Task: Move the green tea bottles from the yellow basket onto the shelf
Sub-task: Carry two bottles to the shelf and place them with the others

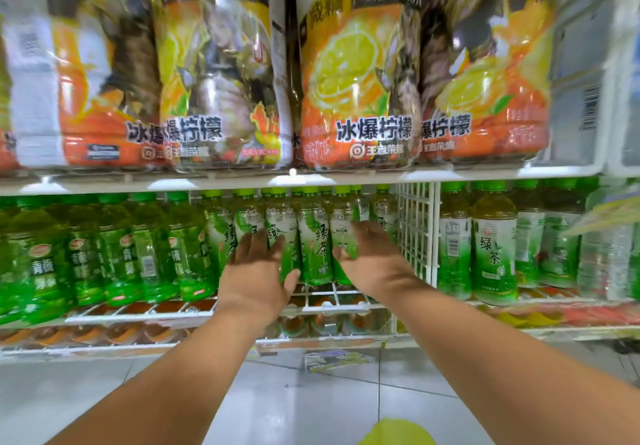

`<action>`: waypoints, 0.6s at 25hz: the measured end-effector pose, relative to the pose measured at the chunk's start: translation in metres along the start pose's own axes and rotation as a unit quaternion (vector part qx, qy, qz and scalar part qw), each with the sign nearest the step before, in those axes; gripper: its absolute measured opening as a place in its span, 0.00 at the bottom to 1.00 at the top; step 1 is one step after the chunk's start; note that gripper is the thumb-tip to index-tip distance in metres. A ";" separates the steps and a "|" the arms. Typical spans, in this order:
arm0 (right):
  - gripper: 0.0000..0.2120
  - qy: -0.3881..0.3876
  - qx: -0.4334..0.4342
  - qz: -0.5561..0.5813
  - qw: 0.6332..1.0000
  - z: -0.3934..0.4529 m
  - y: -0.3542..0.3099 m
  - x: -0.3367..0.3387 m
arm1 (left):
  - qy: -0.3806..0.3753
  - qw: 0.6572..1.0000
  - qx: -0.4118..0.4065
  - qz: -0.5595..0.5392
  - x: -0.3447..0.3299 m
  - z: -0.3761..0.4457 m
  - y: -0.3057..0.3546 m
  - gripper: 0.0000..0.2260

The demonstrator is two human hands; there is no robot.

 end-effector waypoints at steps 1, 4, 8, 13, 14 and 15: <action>0.33 -0.011 0.010 -0.024 1.000 -0.010 -0.003 0.005 | -0.011 1.000 -0.016 0.023 0.008 -0.005 -0.002 0.32; 0.35 -0.046 0.022 -0.077 0.996 -0.045 -0.011 0.026 | -0.007 0.998 -0.047 0.050 0.036 -0.030 -0.010 0.34; 0.35 -0.020 0.044 -0.124 0.991 -0.093 -0.029 0.062 | 0.009 0.996 -0.053 0.064 0.083 -0.081 -0.015 0.35; 0.37 0.016 0.103 -0.159 0.982 -0.170 -0.069 0.120 | 0.061 0.996 -0.048 0.039 0.167 -0.142 -0.018 0.35; 0.37 0.020 0.115 -0.169 0.979 -0.188 -0.076 0.135 | 0.072 0.996 -0.044 0.041 0.187 -0.152 -0.017 0.35; 0.37 0.022 0.121 -0.175 0.977 -0.205 -0.081 0.150 | 0.086 0.995 -0.043 0.041 0.207 -0.162 -0.014 0.35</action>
Point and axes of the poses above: each hand's wrist, its own z-axis towards the middle knuckle, its own x-axis out of the back of the hand, y = z × x, the point moved 4 cm from there along z, towards the middle knuckle, and after that the axes turned 5 degrees about y, right-handed, at the moved point
